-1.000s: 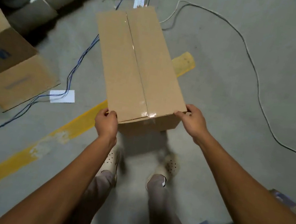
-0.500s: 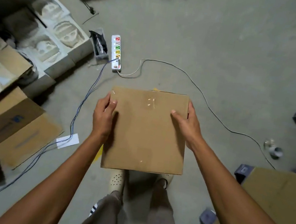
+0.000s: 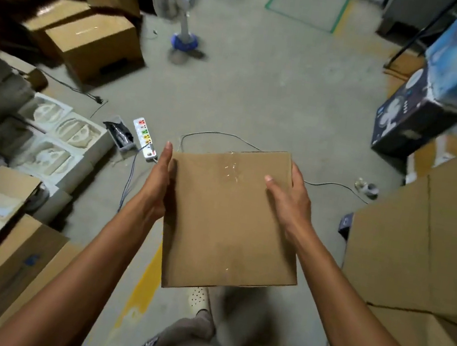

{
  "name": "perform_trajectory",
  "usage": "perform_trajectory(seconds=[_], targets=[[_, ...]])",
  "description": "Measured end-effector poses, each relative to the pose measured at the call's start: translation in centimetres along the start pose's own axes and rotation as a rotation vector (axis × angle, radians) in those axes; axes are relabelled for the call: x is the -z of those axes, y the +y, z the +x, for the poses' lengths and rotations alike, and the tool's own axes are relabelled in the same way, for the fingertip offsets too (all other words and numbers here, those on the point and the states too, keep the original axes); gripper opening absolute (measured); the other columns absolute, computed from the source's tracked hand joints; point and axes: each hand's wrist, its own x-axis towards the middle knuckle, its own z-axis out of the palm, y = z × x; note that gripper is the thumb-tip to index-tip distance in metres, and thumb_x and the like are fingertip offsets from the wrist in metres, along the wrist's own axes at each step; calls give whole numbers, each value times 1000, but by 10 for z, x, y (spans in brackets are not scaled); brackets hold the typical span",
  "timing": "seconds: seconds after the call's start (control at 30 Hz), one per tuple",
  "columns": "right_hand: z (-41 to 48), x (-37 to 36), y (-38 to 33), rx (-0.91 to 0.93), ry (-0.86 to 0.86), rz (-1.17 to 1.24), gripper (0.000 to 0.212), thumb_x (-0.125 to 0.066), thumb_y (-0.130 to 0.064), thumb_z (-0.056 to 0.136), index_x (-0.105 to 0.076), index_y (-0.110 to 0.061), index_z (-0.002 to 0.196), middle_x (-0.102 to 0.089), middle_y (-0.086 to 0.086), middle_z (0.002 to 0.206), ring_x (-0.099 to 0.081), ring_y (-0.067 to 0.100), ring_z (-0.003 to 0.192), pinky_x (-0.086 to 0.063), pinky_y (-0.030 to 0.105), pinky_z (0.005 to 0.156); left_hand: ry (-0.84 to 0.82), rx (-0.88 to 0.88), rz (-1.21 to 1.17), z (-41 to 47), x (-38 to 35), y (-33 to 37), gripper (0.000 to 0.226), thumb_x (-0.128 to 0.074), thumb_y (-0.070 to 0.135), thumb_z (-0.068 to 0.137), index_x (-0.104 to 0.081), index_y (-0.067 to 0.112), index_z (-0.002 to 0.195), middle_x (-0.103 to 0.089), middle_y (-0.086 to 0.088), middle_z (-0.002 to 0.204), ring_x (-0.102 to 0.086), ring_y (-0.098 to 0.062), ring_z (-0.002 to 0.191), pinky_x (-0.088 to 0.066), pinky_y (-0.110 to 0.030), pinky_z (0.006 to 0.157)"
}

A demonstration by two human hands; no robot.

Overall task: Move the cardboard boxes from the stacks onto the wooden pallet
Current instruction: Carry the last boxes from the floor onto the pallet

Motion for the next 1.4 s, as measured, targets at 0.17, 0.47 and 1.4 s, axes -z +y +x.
perform_trajectory(seconds=[0.17,0.47,1.4], targets=[[-89,41,10,77,82,72,81,-64,-56,90,-24,-40,158,-46,-6,155,-49,21,137,-42,46,112,-9,-64,71,-64,-16,-11,46,-54,60,94,-69,24,71,-73,7,68,-67,-11,68,-46,-28,68],[-258,138,35,196,342,266,72,-54,-71,82,-48,-37,146,-61,-9,137,-58,11,123,-52,46,103,-92,-142,158,-214,-40,-49,25,-52,47,81,-44,24,75,-45,-2,79,-42,-17,70,-31,-33,65],[-586,334,52,41,747,649,62,-56,-76,83,-46,-33,126,-49,6,146,-44,29,134,-35,54,111,-655,-598,133,-525,-123,-176,36,-61,47,72,-65,17,92,-58,-3,91,-50,-18,88,-34,-39,74]])
